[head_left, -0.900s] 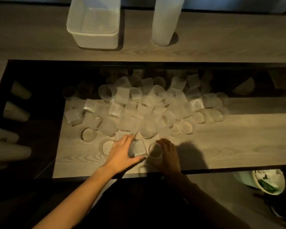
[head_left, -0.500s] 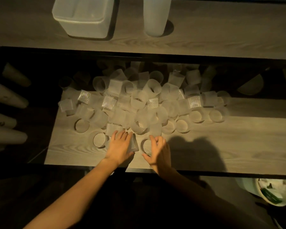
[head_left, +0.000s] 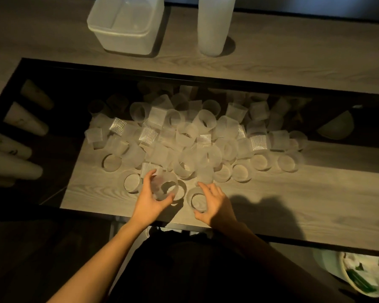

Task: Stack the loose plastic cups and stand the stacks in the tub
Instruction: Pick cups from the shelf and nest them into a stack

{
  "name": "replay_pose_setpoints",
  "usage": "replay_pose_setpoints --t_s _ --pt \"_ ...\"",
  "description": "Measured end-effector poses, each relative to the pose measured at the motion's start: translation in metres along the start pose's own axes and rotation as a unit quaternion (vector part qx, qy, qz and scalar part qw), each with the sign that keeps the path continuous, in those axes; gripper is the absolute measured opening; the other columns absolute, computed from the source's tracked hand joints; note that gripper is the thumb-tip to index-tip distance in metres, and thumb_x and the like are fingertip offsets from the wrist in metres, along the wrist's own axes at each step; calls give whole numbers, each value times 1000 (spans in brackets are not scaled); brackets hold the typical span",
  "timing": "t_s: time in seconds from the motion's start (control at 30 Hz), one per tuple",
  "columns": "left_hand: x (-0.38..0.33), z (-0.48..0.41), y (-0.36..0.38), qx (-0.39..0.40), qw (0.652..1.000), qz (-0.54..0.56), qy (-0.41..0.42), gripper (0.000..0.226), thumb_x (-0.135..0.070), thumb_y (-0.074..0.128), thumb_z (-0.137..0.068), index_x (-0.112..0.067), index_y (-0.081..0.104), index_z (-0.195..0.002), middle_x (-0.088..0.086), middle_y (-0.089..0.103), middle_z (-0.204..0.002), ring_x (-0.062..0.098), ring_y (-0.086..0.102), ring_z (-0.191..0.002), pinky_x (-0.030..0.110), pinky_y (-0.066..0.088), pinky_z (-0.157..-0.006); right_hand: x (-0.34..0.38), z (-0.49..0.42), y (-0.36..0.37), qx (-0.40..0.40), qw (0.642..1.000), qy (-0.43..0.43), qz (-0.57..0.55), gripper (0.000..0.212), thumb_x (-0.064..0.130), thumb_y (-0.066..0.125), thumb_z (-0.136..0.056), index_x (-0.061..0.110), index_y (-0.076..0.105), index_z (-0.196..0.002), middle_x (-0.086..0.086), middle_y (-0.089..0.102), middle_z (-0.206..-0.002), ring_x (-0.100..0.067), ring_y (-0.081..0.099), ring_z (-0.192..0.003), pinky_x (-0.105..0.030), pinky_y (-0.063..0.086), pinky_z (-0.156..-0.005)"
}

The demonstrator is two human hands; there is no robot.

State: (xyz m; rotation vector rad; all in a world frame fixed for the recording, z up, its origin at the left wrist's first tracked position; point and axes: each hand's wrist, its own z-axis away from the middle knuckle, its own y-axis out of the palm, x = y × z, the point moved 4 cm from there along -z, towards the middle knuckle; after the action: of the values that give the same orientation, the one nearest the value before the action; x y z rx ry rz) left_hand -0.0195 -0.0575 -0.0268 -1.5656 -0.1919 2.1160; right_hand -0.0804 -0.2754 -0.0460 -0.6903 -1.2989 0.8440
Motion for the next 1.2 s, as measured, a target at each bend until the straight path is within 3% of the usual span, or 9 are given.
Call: replay_pose_setpoints --t_s 0.1,0.2,0.33,0.53,0.67,0.87,0.97,1.07,1.2 --pt "1 9 -2 -18 994 99 -41 72 -25 88 -77 -26 49 -138 -5 60 -124 7 60 -117 21 49 -98 18 -7 4 72 996 -10 59 96 50 70 -73 20 27 -154 -2 49 -134 -22 50 -120 -32 42 -99" --pt "1 22 4 11 987 148 -62 72 -32 90 -73 -25 51 -133 -2 63 -121 11 61 -117 21 52 -92 37 -17 10 108 994 6 19 100 56 68 -74 27 16 -155 0 47 -141 -21 47 -127 -38 43 -104" --pt "8 38 4 28 976 195 -94 72 -29 87 -76 -23 46 -134 5 60 -129 8 62 -115 18 51 -90 54 -22 9 129 985 6 -114 105 50 78 -69 34 17 -153 5 44 -146 -13 48 -129 -37 47 -102" --pt "15 43 -16 21 965 235 -113 58 -13 72 -89 -17 41 -137 4 52 -134 6 56 -114 10 49 -82 78 -29 5 126 983 -18 -131 101 51 82 -68 36 26 -151 9 53 -138 -6 49 -125 -31 43 -104" --pt "12 42 -31 27 968 221 -114 60 -4 70 -90 -16 37 -138 -2 52 -127 1 54 -109 3 46 -73 100 -41 3 131 987 -77 -55 98 52 78 -74 32 25 -153 5 53 -143 -12 48 -130 -34 40 -109" --pt "17 36 -55 48 968 217 -118 84 -21 85 -75 -29 35 -142 0 54 -129 16 61 -115 18 51 -85 135 -58 8 170 969 -157 88 99 52 73 -81 30 12 -156 -4 45 -152 -22 42 -138 -39 29 -115" --pt "19 32 -64 31 962 238 -131 72 -13 82 -81 -24 43 -141 3 58 -126 15 64 -108 19 55 -80 142 -61 9 156 979 -127 13 101 51 79 -76 31 18 -155 -1 47 -150 -20 47 -134 -40 37 -113" --pt "24 26 -73 28 922 346 -174 68 -17 82 -79 -13 52 -139 16 67 -127 25 70 -105 30 58 -78 138 -59 9 106 979 -21 -171 105 52 86 -66 33 29 -151 6 53 -143 -9 51 -128 -33 41 -109" --pt "26 22 -72 57 888 417 -183 55 -16 73 -88 -8 53 -139 18 67 -129 31 66 -118 38 57 -95 134 -50 22 62 949 50 -306 82 47 80 -75 28 42 -145 14 57 -135 -1 50 -127 -31 40 -111"
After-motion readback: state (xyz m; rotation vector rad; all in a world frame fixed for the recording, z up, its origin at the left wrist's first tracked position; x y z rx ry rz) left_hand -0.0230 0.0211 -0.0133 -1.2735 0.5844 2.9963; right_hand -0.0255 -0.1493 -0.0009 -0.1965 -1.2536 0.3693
